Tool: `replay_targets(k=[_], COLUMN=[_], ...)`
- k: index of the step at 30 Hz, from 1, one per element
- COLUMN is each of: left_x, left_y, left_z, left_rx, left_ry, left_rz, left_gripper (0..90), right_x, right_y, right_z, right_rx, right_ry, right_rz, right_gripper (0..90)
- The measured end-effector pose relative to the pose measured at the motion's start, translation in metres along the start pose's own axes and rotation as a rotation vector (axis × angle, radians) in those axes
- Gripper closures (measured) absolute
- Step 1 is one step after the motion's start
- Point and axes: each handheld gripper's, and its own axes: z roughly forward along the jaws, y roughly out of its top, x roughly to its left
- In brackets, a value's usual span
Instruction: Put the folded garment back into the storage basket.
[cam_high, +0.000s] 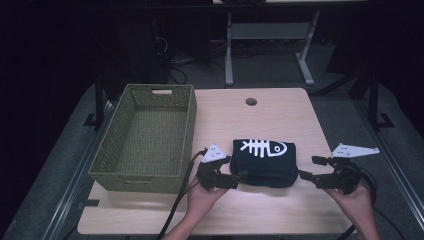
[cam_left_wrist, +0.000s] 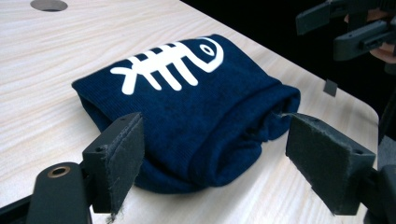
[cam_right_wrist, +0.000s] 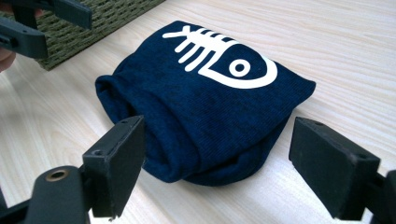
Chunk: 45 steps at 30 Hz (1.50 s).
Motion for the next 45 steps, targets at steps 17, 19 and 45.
replay_targets(k=[17, 19, 45], left_x=[0.025, 0.027, 0.056], left_y=[0.007, 0.007, -0.004], left_z=[0.031, 0.037, 0.076], left_rx=[0.054, 0.063, 0.165], left_ry=[0.084, 0.09, 0.076], left_rz=[-0.079, -0.091, -0.26], left_gripper=[20.3, 20.6, 27.5], right_x=[-0.016, -0.022, -0.041], right_y=[0.018, 0.017, 0.003], right_z=[0.024, 0.031, 0.081], right_rx=[0.062, 0.074, 0.176], right_ry=[-0.012, -0.013, -0.015], right_rz=[0.034, 0.06, 0.203], right_gripper=[19.2, 19.5, 32.8])
